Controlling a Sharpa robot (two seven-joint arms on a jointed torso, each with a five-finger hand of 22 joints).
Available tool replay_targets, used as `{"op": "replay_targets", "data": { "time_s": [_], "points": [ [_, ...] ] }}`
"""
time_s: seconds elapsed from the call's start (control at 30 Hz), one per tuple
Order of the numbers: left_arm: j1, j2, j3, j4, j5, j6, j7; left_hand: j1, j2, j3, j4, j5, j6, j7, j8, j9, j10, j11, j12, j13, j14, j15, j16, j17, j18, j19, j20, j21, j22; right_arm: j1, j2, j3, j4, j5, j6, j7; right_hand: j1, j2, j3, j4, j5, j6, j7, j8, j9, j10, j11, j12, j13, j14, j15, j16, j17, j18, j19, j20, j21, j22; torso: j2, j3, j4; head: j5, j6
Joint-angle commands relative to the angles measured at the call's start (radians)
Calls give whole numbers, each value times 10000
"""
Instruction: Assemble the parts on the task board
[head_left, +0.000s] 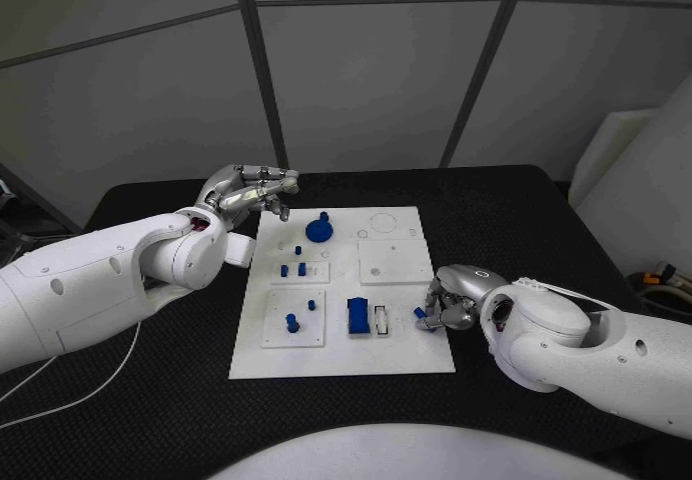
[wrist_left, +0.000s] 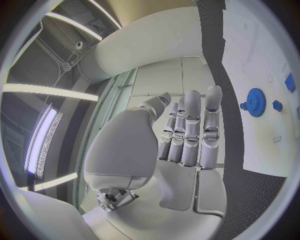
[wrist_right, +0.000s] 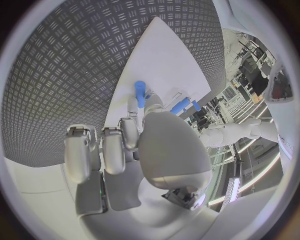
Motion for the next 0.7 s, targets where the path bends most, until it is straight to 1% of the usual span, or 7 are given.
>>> {"op": "replay_targets", "data": {
  "time_s": [0.03, 0.17, 0.23, 0.4, 0.57, 0.67, 0.7],
  "points": [
    [13, -3, 8, 11, 32, 117, 89, -20, 109, -61, -10, -35, -34, 15, -41, -10, -59, 3, 46, 11, -53, -8, -38, -12, 500, 24, 65, -73, -15, -177, 58, -143, -173, -761, 1242, -737, 399, 191, 132, -117, -146, 31, 39, -194, -91, -57, -23, -57, -444, 614, -70, -66, 371, -66, 595, -22, -49, 2109, -2, -7, 10, -9, 5],
    [12, -4, 8, 9, 32, 122, 88, -20, 111, -65, -8, -35, -35, 15, -41, -10, -62, 3, 48, 11, -53, -8, -38, -14, 500, 25, 65, -76, -18, -197, 111, -144, -182, -1009, 1268, -836, 596, 276, 372, -189, 19, 53, 41, -263, -116, -76, -31, -86, -449, 615, -74, -67, 380, -67, 596, -28, -50, 2110, 4, 1, 1, 27, 12],
    [12, -8, 8, 11, 32, 123, 88, -20, 111, -65, -8, -35, -35, 15, -41, -10, -62, 3, 48, 11, -53, -8, -38, -14, 500, 25, 65, -76, -18, -203, 116, -144, -161, -1068, 1179, -875, 630, 297, 569, -162, 539, 95, 41, -321, -138, -79, -44, -95, -441, 618, -80, -66, 393, -68, 603, -36, -46, 2118, 7, -2, -6, 34, 14],
    [8, -12, 8, 7, 32, 125, 87, -20, 111, -65, -8, -35, -35, 15, -41, -10, -62, 3, 48, 11, -53, -8, -38, -14, 500, 25, 65, -76, -18, -208, 50, -143, -26, -829, 826, -943, 739, 332, 1008, -146, 1428, 189, -8, -376, -146, -69, -80, -102, -426, 624, -114, -61, 415, -77, 631, -61, -23, 2150, 14, 9, -23, 58, 30],
    [4, -1, 8, 3, 32, 126, 87, -20, 111, -65, -8, -35, -35, 15, -41, -10, -62, 3, 48, 11, -53, -8, -38, -14, 500, 25, 65, -76, -18, -207, -111, -139, 212, 245, 265, -999, 811, 386, 1583, -120, 1570, 230, -38, -403, -118, -48, -110, -119, -424, 633, -142, -45, 459, -89, 667, -92, 10, 2191, 6, -3, 1, 51, 11],
    [2, 6, 8, -3, 32, 121, 86, -20, 111, -65, -8, -35, -35, 15, -41, -10, -62, 3, 48, 11, -53, -8, -38, -14, 500, 25, 65, -76, -18, -202, -204, -136, 343, 1133, -303, -901, 676, 262, 2003, -22, 1647, 247, -45, -409, -74, -29, -120, -147, -435, 633, -153, -50, 456, -91, 670, -92, 11, 2195, 0, -7, 6, 65, 4],
    [2, 6, 8, -4, 32, 118, 85, -20, 111, -65, -8, -35, -35, 15, -41, -10, -62, 3, 48, 11, -53, -8, -38, -14, 500, 25, 65, -76, -18, -201, -237, -135, 379, 1593, -624, -805, 530, 177, 2180, 81, 1539, 264, -64, -408, -48, -12, -126, -158, -441, 633, -162, -52, 455, -91, 670, -88, 11, 2196, -4, -11, 12, 73, -1]
  ]
}}
